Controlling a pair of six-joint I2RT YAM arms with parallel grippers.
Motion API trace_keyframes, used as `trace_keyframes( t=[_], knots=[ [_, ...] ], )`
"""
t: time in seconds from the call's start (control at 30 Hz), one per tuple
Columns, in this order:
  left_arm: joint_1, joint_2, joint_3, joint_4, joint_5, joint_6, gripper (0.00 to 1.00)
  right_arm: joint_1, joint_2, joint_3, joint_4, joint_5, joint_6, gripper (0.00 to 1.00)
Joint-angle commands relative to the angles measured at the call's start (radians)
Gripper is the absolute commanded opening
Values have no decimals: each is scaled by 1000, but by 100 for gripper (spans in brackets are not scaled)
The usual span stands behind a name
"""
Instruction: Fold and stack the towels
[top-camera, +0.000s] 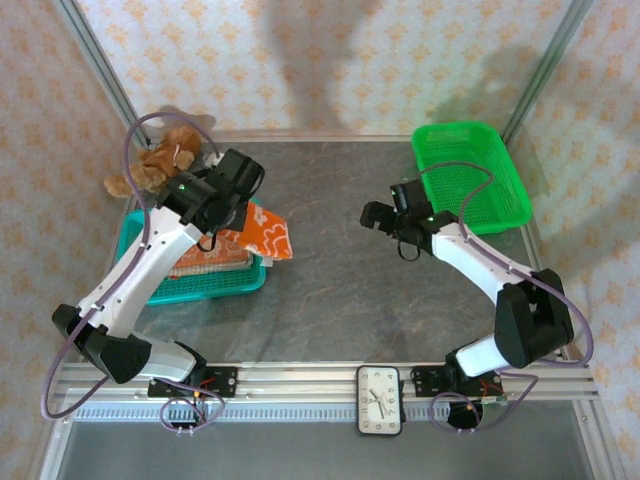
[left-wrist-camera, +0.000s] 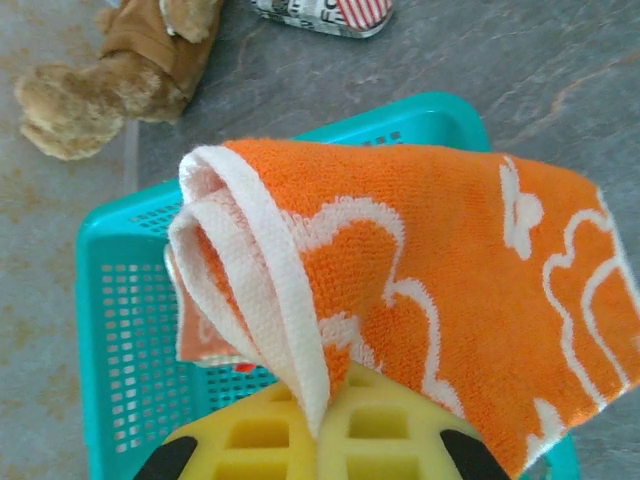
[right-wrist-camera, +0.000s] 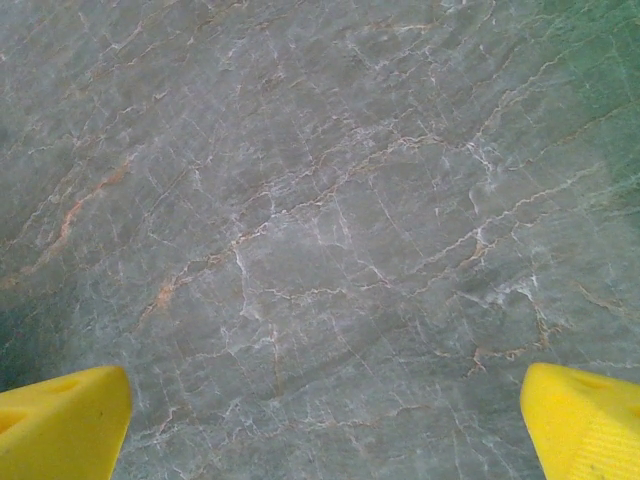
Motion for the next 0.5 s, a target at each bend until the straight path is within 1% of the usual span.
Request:
trace_keyframes(
  t=[0.0,0.1,0.3,0.4,0.47],
  knots=[
    [22,-9,19,-60,-91,75,0,8,17,35,10,20,-1,99],
    [49,-15,-8,-42,-114,91,0,8,21,39,8,20,-2,99],
    [93,-17,-65,39,-116,87,0,10,42,52,3,14,-3,99],
    [106,0,-51,61,-98,62,0,11,53,59,1,10,-6,99],
    [108,13,-36,74,-109,51,0,10,59,66,-1,8,-5,99]
  ],
)
